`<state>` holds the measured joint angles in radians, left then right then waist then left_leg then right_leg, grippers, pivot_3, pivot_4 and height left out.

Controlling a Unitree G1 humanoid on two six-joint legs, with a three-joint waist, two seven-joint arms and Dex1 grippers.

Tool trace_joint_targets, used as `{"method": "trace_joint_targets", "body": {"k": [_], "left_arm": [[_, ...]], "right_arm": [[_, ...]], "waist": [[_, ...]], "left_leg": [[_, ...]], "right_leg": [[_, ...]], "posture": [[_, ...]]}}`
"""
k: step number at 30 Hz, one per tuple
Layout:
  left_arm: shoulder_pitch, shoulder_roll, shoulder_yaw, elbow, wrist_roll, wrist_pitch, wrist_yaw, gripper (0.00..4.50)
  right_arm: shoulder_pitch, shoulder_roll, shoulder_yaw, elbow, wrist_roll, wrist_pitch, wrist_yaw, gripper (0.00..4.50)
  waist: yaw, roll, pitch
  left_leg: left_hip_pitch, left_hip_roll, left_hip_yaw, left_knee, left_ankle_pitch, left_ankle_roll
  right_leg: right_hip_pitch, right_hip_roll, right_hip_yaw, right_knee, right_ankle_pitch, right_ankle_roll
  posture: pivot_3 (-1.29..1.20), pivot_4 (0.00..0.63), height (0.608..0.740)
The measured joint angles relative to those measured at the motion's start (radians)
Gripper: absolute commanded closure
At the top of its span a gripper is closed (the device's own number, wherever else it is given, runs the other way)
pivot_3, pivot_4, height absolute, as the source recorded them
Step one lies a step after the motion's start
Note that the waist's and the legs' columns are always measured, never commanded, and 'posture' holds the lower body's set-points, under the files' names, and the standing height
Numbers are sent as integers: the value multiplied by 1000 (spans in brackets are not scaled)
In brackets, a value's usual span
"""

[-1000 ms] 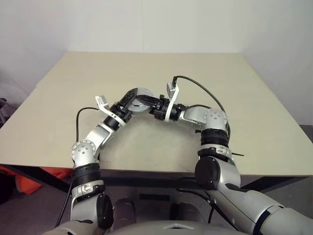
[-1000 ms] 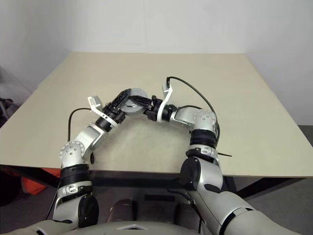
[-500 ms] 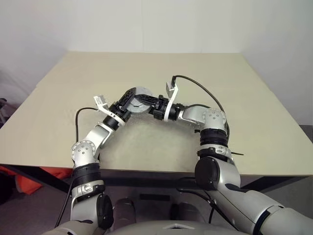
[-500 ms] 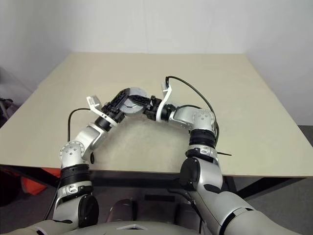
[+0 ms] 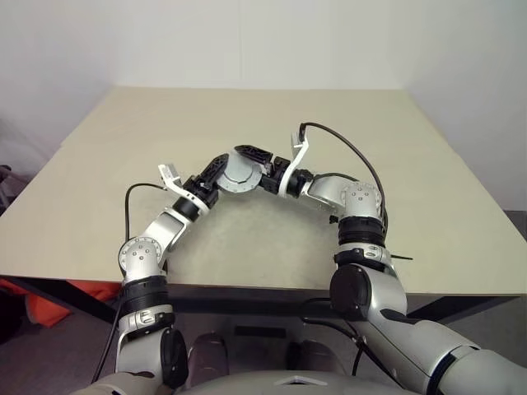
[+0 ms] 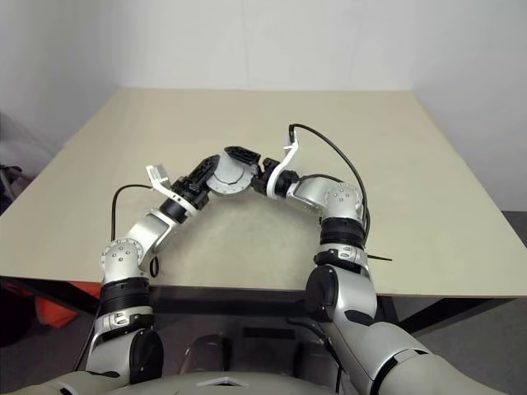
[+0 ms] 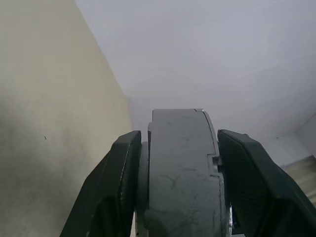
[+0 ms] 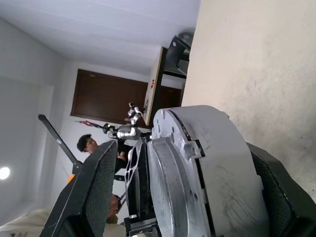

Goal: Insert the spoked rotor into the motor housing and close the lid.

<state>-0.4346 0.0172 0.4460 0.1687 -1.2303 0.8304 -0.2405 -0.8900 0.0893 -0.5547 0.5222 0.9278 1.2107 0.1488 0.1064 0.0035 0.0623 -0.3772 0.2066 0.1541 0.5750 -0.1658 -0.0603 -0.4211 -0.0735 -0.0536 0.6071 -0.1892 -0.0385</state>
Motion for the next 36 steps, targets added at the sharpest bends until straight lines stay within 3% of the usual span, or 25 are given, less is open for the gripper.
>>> {"method": "trace_joint_targets", "body": {"k": [2, 5, 18, 36], "left_arm": [[0, 2, -1, 2, 6, -3, -2, 1933], [0, 2, -5, 2, 19, -7, -8, 2418], [4, 3, -7, 4, 25, -12, -11, 2419], [-17, 12, 240, 150, -4, -287, 92, 2419]], "right_arm": [[0, -1, 1, 0, 0, -2, 0, 153], [0, -5, 8, 0, 0, -4, -1, 125], [0, -8, 20, 11, -2, -16, -2, 125], [0, -16, 48, 12, 0, -34, 24, 125]], "waist": [[0, 0, 0], [0, 0, 0], [0, 0, 0], [-3, -1, 0]], "left_leg": [[0, 0, 0, 0, 0, 0], [0, 0, 0, 0, 0, 0], [0, 0, 0, 1, 0, 0], [0, 0, -2, 1, 0, 0]], "right_leg": [[0, 0, 0, 0, 0, 0], [0, 0, 0, 0, 0, 0], [0, 0, 0, 1, 1, -2], [1, 0, 0, 0, 2, -3]], "posture": [[0, 0, 740], [0, 0, 740], [0, 0, 740], [0, 0, 740]]}}
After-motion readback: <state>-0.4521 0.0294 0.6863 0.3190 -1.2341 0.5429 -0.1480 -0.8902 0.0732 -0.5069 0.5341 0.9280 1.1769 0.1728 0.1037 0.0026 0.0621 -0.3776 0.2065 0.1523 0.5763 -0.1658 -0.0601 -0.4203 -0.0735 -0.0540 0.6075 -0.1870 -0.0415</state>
